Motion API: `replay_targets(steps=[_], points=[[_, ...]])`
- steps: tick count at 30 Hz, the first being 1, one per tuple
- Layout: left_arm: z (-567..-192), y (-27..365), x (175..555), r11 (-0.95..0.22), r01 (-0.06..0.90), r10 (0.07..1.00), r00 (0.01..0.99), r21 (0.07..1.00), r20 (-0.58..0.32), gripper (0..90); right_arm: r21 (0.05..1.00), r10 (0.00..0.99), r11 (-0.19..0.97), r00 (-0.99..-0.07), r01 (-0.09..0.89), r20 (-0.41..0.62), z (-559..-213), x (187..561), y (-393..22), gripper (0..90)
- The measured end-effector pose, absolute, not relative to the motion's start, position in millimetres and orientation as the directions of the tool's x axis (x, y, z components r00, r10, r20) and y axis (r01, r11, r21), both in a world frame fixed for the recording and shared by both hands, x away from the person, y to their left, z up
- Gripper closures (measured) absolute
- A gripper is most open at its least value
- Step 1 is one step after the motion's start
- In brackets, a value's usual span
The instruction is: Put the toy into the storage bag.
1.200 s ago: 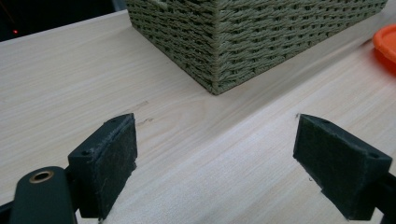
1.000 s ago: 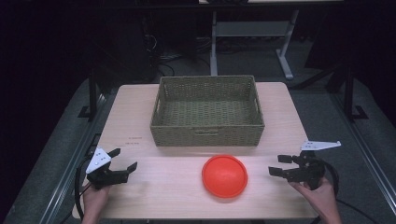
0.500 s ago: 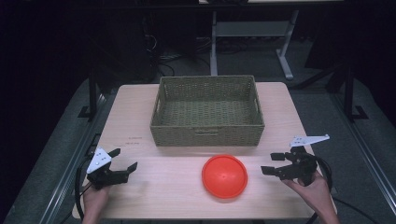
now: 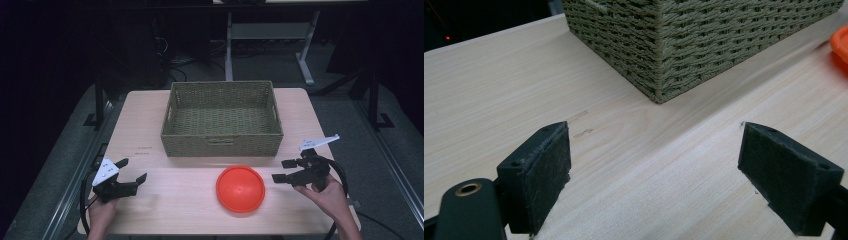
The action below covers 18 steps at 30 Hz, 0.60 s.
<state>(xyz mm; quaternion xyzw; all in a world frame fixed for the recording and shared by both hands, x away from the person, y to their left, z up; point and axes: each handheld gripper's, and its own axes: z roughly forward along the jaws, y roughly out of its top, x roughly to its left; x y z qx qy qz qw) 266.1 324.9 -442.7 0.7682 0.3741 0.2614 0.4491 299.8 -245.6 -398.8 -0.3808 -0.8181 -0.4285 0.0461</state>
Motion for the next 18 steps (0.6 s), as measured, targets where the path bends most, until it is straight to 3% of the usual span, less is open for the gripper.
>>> replay_targets(steps=[18], points=[[-442.4, 324.7, 262.9, -0.315, 0.332, 0.806, 0.589, 0.889, 0.066, 13.0, 0.632, 0.538, 0.442, -0.752, 0.637, 0.381, -393.4, 323.5, -206.4, 17.9]])
